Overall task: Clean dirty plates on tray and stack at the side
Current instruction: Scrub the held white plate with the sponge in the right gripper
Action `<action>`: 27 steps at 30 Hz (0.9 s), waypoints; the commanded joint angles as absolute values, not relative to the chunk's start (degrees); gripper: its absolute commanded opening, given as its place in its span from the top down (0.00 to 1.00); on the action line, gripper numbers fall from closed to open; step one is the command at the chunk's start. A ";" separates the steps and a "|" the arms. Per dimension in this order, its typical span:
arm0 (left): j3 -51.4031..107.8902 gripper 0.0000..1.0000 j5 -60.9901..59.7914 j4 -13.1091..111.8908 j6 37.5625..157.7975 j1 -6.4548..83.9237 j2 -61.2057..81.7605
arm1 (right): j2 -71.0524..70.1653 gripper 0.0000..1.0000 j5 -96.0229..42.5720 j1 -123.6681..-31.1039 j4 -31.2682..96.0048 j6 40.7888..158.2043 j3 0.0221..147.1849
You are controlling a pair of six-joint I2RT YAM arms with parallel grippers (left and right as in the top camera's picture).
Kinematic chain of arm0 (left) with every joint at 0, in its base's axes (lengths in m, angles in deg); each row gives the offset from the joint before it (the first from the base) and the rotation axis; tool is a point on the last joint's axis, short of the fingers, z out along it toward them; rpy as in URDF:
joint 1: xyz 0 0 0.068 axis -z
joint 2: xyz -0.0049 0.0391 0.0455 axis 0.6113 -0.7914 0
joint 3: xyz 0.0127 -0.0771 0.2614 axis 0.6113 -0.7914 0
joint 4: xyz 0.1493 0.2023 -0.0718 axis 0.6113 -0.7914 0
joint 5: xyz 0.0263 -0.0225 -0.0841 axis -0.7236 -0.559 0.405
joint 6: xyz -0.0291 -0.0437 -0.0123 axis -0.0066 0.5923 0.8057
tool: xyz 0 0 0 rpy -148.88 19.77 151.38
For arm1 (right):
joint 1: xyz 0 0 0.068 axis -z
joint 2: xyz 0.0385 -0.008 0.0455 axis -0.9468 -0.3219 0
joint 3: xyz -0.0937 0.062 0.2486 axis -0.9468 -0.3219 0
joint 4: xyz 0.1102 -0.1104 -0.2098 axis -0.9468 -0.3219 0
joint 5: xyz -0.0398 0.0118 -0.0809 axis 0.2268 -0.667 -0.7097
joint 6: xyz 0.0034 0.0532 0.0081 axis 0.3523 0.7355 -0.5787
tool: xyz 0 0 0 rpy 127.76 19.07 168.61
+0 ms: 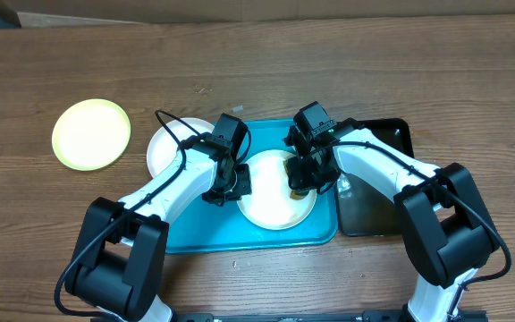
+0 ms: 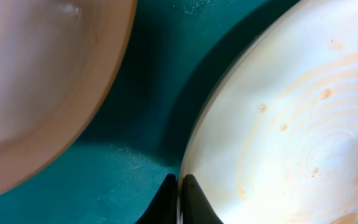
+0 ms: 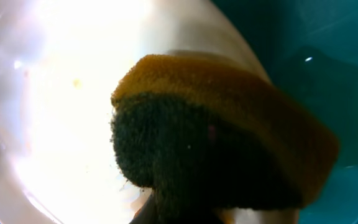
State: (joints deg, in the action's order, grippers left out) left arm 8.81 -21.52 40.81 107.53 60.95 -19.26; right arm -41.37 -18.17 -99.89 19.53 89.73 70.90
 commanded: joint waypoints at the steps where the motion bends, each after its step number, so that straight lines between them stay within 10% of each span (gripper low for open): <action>1: 9.49 0.96 -21.14 40.90 106.24 61.30 -19.66 | -41.65 0.94 -16.40 -100.41 19.64 89.81 69.99; 4: 9.49 0.96 -21.14 40.86 106.24 61.30 -19.66 | -41.65 0.69 -16.44 -100.32 19.42 89.88 69.99; 7: 9.49 0.96 -21.14 40.83 106.22 61.30 -19.66 | -41.65 0.67 -16.44 -99.95 19.31 90.08 69.99; 17: 9.49 0.96 -21.17 40.79 106.22 61.30 -19.66 | -41.63 0.96 -18.19 -99.87 18.33 90.08 73.83; 27: 9.49 0.96 -21.14 40.86 106.22 61.30 -19.66 | -41.79 0.95 -15.39 -100.54 17.76 90.29 72.50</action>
State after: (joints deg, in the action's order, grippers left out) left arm 8.81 -21.36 40.90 107.53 60.95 -19.26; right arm -41.59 -18.65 -100.00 17.54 90.12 72.17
